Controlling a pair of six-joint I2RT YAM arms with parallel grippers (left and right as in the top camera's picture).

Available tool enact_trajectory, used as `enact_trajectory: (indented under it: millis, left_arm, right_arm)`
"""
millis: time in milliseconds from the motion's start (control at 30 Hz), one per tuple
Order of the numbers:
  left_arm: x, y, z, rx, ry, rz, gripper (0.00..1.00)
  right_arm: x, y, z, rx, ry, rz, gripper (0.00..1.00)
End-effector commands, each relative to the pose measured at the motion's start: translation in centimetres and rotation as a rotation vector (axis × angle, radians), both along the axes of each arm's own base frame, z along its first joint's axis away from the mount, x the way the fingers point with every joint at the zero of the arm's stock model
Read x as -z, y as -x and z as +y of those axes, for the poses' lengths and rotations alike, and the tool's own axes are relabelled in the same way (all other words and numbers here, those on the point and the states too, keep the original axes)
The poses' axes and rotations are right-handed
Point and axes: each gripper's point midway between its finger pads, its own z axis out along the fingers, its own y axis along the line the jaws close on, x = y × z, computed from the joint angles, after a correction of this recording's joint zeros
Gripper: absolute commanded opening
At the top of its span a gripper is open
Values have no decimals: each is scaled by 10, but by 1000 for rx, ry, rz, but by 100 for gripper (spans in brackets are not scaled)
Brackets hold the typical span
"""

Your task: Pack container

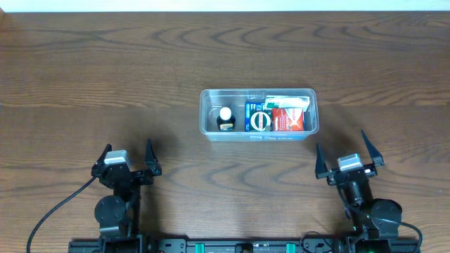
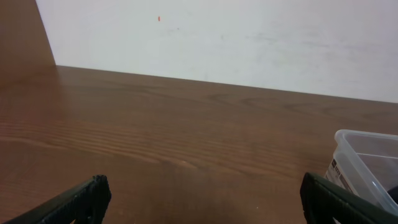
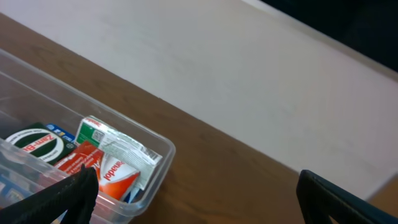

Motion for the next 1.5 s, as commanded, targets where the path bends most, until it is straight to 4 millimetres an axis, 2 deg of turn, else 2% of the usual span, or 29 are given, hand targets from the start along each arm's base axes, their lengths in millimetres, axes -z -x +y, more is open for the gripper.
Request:
enact_trajectory:
  millis: [0,233,1467]
  left_arm:
    - [16,1,1,-4,-6,50,98]
    - [16,1,1,-4,-6,50,98]
    - [16,1,1,-4,-6,51,98]
  right_arm:
    - [4,-1,-12,64,-86,26,99]
    - [27,-1,-17,100,-116,123,99]
    - [26,-2,-18,103,-115,121,99]
